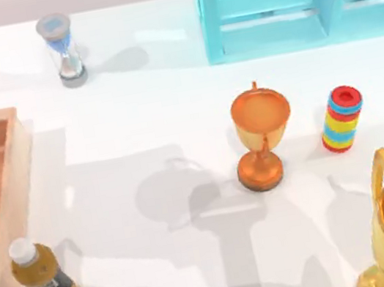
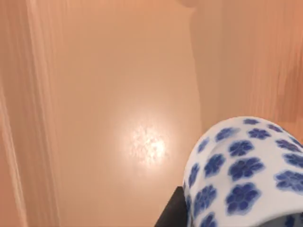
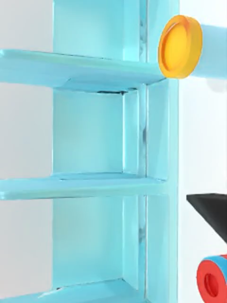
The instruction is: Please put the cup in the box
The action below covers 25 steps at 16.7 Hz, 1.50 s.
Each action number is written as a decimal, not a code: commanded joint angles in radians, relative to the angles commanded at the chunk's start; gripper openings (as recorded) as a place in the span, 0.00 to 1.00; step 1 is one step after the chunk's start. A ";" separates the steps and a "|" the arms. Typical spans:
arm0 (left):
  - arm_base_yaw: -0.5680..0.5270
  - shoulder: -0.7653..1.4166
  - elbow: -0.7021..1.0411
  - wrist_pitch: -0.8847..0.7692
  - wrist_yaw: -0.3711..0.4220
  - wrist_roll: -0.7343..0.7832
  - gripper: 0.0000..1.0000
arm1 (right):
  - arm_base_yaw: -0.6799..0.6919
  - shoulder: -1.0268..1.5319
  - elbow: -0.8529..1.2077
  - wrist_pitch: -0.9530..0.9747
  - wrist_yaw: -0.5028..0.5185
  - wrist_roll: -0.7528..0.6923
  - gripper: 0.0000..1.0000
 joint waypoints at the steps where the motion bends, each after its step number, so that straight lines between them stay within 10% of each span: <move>1: 0.031 -0.017 -0.004 -0.024 -0.009 0.020 0.00 | 0.000 0.000 0.000 0.000 0.000 0.000 1.00; 21: 0.065 -0.024 -0.252 0.203 -0.019 0.045 0.00 | 0.000 0.000 0.000 0.000 0.000 0.000 1.00; 25: 0.065 -0.024 -0.252 0.203 -0.019 0.045 0.30 | 0.000 0.000 0.000 0.000 0.000 0.000 1.00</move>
